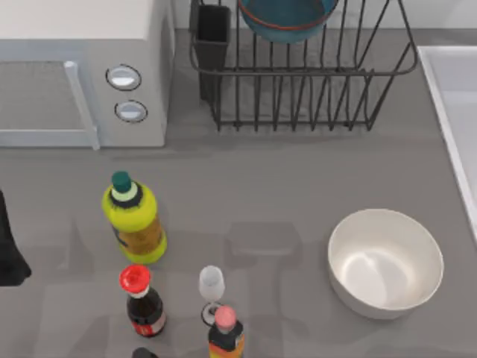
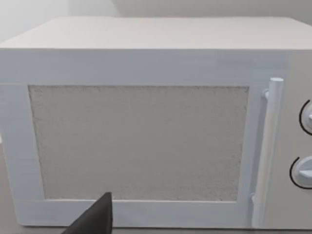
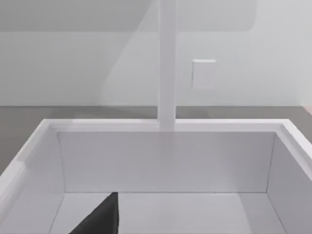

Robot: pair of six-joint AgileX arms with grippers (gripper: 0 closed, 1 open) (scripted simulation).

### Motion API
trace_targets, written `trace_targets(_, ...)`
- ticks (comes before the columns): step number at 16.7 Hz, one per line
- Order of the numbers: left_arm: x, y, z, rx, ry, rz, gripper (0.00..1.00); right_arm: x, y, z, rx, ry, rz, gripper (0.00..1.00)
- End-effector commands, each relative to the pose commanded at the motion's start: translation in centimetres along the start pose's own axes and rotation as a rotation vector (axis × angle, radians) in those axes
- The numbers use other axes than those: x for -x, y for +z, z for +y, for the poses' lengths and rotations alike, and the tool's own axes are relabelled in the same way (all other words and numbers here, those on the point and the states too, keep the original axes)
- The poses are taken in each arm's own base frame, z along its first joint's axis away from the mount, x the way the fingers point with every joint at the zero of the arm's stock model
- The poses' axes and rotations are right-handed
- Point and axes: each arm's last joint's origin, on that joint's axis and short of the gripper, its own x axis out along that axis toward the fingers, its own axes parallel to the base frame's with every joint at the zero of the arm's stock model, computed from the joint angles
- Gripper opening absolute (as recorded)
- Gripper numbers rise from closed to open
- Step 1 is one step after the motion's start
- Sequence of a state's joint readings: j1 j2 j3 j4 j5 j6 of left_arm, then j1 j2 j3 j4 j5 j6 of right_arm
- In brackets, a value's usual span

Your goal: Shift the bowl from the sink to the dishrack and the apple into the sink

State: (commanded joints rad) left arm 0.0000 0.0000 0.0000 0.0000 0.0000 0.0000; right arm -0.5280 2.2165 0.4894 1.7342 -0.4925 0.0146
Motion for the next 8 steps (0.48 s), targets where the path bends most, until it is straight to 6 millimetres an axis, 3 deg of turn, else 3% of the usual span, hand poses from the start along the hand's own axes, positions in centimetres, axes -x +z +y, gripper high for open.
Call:
trace_targets(4,0.0,0.0,0.0,0.0,0.0,0.0,1.0,0.0,0.2,0.0,0.0,-0.001,0.0,1.0)
trace_targets(8,0.0,0.0,0.0,0.0,0.0,0.0,1.0,-0.1,2.1,0.8,0.0,-0.006,0.003,1.0)
